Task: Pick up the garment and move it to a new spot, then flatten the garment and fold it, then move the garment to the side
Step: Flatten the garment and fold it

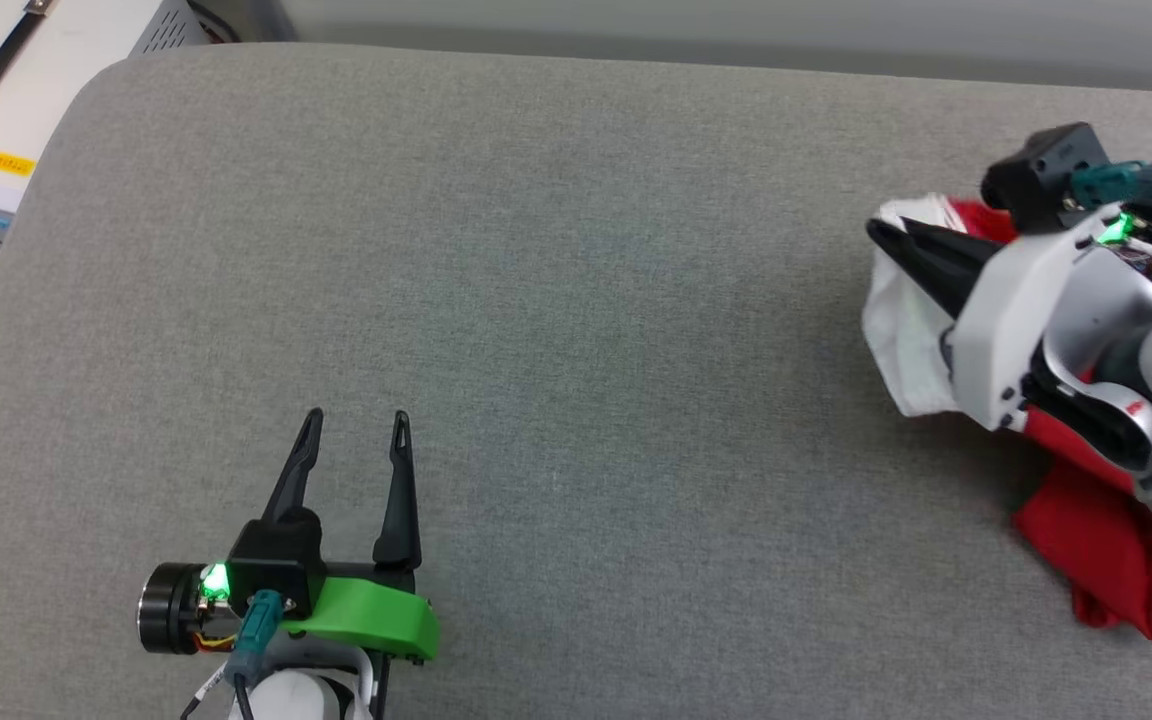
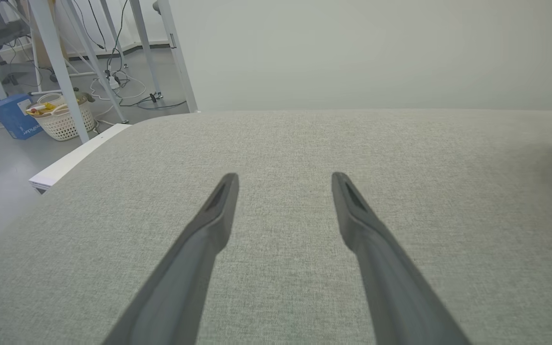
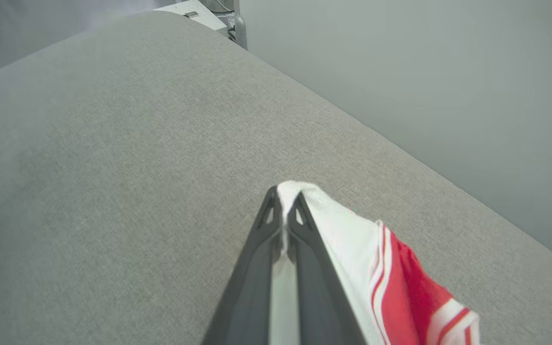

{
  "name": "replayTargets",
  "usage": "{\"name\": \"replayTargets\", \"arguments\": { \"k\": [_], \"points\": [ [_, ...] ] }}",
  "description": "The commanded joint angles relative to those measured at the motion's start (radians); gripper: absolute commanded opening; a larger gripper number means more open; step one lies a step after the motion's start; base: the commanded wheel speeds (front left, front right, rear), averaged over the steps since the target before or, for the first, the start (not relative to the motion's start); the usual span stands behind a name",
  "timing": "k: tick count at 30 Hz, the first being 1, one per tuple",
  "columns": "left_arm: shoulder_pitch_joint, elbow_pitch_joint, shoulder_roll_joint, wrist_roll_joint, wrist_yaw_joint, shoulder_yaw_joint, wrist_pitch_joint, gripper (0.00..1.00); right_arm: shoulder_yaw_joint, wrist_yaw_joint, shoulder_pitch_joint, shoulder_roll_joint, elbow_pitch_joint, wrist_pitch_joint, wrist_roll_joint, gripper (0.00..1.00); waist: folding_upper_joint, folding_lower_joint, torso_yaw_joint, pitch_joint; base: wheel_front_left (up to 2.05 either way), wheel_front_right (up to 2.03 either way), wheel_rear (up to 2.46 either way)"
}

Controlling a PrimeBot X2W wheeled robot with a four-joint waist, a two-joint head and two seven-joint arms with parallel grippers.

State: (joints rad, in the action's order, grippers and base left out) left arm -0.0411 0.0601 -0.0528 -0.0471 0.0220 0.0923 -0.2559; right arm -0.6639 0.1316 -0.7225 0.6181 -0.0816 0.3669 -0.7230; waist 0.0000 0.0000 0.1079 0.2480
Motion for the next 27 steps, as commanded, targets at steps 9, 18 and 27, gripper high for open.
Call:
{"name": "replayTargets", "arguments": {
  "k": [9,18,27],
  "points": [
    [-0.055,-0.006,0.003,-0.018,0.012,0.011,-0.006,1.00,-0.167,-0.001,-0.252,-0.238,-0.190,0.002,0.009,0.00,0.0000,0.0000,0.050,0.088,0.00,0.00,0.00],
    [-0.104,-0.005,0.003,-0.030,0.016,0.038,-0.006,1.00,-0.413,-0.001,-0.363,-0.421,-0.472,-0.033,-0.057,0.00,0.0000,0.0000,0.071,0.149,0.00,0.00,0.00],
    [-0.127,0.002,0.003,-0.041,0.024,0.057,-0.006,1.00,-0.577,-0.001,-0.336,-0.485,-0.740,-0.025,-0.128,0.00,0.0000,0.0000,0.081,0.170,0.00,0.00,0.00]
  ]
}}
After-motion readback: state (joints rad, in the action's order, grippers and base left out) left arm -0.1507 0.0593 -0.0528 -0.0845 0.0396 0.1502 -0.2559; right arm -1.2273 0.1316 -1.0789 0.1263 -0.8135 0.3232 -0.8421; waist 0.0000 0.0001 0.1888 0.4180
